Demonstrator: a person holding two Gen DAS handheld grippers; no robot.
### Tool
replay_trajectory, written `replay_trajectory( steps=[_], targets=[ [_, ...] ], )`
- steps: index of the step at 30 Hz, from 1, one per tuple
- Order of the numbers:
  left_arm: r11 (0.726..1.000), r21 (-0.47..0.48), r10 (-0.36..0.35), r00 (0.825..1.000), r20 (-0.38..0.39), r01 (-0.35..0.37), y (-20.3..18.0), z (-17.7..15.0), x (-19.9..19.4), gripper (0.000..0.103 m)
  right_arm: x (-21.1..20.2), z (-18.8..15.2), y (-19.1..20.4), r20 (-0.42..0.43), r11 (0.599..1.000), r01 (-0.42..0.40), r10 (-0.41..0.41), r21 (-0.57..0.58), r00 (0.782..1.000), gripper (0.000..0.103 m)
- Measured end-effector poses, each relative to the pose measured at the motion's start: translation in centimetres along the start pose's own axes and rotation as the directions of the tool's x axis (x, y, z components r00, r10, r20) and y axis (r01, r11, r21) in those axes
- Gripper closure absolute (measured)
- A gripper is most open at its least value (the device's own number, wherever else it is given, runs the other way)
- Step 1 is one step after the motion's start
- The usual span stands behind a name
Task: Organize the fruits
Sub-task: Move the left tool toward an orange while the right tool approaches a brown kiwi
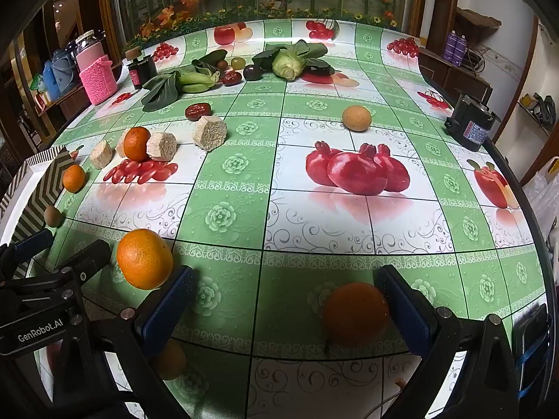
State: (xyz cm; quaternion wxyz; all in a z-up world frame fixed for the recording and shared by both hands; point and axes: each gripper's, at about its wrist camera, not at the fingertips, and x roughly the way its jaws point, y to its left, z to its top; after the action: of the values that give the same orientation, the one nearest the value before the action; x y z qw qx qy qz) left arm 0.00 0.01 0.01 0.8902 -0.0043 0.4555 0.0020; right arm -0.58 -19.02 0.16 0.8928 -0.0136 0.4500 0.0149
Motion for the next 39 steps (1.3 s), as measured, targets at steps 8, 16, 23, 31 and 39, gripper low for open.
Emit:
replay_trajectory(
  steps=[8, 16, 23, 31, 39],
  targets=[
    [1.0, 0.0, 0.001, 1.0, 0.0, -0.001, 0.0, 0.0, 0.0, 0.0, 0.0, 0.0, 0.0, 0.0, 1.0, 0.0, 0.0, 0.0, 1.0, 0.0],
    [1.0, -0.018, 0.015, 1.0, -0.001, -0.015, -0.1, 0.0, 0.0, 0.0, 0.1, 0.0, 0.0, 0.0, 1.0, 0.0, 0.0, 0.0, 1.0, 0.0],
    [0.998, 0.054, -0.014, 0.998, -0.061, 0.017, -0.6, 0.0, -0.5, 0.0, 0.3, -0.1, -0.2, 0.001, 0.999, -0.022, 0.022, -0.031, 1.0, 0.0],
    [0.991, 0.117, -0.057, 0.998, -0.032, 0.061, 0.0, -1.5, -3.6, 0.0, -3.7, -1.2, -1.0, 0.082, 0.996, 0.011, -0.004, -0.091, 0.997, 0.0],
    [0.986, 0.114, -0.118, 0.993, -0.03, 0.12, 1.6, -3.0, -6.1, 0.0, -6.4, -3.0, -1.2, 0.083, 0.994, -0.038, 0.047, -0.103, 0.995, 0.001]
  ],
)
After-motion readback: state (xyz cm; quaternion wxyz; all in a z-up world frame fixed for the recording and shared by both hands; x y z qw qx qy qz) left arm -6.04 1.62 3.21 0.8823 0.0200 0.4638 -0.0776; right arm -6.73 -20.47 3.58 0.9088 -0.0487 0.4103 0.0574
